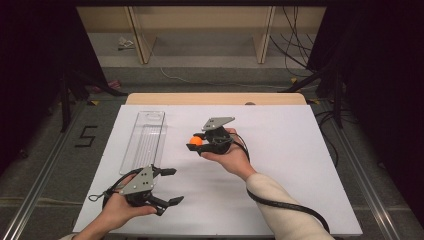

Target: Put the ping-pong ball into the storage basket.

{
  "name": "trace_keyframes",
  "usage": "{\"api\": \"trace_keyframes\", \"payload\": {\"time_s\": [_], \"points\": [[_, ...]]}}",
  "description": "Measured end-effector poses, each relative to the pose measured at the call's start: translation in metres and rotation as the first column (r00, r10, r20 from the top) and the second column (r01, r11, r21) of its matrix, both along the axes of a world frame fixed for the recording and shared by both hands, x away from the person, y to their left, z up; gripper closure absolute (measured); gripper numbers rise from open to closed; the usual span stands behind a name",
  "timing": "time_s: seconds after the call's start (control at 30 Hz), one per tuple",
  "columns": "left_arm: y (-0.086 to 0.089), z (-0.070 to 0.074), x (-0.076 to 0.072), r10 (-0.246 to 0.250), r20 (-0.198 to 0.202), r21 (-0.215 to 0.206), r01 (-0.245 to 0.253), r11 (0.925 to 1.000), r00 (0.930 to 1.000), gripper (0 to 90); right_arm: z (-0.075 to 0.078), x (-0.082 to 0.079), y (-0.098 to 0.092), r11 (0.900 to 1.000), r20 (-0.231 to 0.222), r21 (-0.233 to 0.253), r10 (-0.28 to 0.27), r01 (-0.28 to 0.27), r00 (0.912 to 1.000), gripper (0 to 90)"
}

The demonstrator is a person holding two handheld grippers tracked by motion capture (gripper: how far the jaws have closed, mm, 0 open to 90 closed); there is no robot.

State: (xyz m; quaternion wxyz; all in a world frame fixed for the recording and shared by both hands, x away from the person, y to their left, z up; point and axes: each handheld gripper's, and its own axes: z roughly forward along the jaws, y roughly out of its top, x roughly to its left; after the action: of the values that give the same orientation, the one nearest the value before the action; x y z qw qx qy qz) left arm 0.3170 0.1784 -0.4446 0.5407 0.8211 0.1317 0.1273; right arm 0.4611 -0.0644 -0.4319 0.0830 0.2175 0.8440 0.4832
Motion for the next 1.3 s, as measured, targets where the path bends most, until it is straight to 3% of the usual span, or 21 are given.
{"api": "trace_keyframes", "payload": {"time_s": [1.3], "points": [[-0.001,0.0,0.0,-0.003,0.001,0.009,0.003,1.0,1.0,16.9,0.013,0.009,0.021,1.0,0.009,-0.016,0.025,-0.025,0.9996,51.3]]}}
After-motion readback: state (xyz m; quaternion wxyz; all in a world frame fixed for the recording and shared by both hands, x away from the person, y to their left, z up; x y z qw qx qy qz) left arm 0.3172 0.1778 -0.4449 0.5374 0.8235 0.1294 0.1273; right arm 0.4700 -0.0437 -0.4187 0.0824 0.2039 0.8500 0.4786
